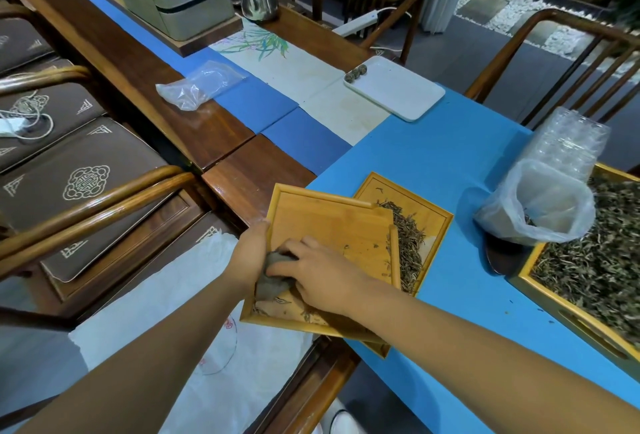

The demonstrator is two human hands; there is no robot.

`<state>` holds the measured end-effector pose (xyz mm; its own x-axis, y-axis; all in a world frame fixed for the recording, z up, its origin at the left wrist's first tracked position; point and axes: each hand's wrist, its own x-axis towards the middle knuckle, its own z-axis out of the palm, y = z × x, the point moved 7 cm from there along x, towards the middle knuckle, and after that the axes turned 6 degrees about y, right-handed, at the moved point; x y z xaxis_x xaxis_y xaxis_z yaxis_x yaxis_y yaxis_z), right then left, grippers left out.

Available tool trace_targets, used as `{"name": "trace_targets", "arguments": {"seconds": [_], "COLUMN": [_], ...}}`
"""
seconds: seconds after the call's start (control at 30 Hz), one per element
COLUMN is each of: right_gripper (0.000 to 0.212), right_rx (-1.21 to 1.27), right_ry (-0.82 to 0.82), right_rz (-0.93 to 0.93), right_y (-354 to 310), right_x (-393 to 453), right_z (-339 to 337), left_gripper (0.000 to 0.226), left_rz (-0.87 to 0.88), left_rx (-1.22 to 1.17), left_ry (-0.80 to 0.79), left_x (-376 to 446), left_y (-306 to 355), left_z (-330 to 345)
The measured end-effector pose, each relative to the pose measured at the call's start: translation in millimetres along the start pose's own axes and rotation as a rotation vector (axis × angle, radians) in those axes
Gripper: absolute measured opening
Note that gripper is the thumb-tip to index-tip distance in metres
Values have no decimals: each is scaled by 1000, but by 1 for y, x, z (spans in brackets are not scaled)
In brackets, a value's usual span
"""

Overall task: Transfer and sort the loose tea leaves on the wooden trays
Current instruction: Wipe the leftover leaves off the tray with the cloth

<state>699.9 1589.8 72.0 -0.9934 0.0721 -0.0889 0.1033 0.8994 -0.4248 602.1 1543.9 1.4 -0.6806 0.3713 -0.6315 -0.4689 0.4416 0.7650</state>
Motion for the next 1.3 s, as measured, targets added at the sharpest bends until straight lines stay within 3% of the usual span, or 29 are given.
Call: {"name": "trace_targets", "arguments": {"seconds": [0.17,0.3,0.47,0.57,0.73,1.03,1.2,1.3], "right_gripper": [42,42,46,48,42,44,43,42], "right_rx": [-17,-57,-38,59,106,-10,-34,-28], "right_ry": [-23,-78,-64,-9,-67,-87,-109,-110], "right_rz": [-106,-141,-21,-15,-154,-166,-148,-138], "right_y": [-11,-1,34,27,-19,-10,7,17], "right_x": [-11,-21,-31,-25,-14,-23,-33,-41], "right_z": [4,1,-19,-27,-3,0,-2,-1], "left_gripper": [38,38,24,35,32,42,22,22], "left_rz": [-15,-9,13,42,88,25,39,50], "left_rx": [2,-29,-57,-5,3,-149,-149,-96], "left_ry": [45,-49,-86,-72,36,-46,-84,-71], "left_x": [-1,-4,-2,0,3,-5,-6,-5], "left_y": [3,4,5,6,10,8,10,9], "left_z": [1,5,6,8,10,19,21,16]}}
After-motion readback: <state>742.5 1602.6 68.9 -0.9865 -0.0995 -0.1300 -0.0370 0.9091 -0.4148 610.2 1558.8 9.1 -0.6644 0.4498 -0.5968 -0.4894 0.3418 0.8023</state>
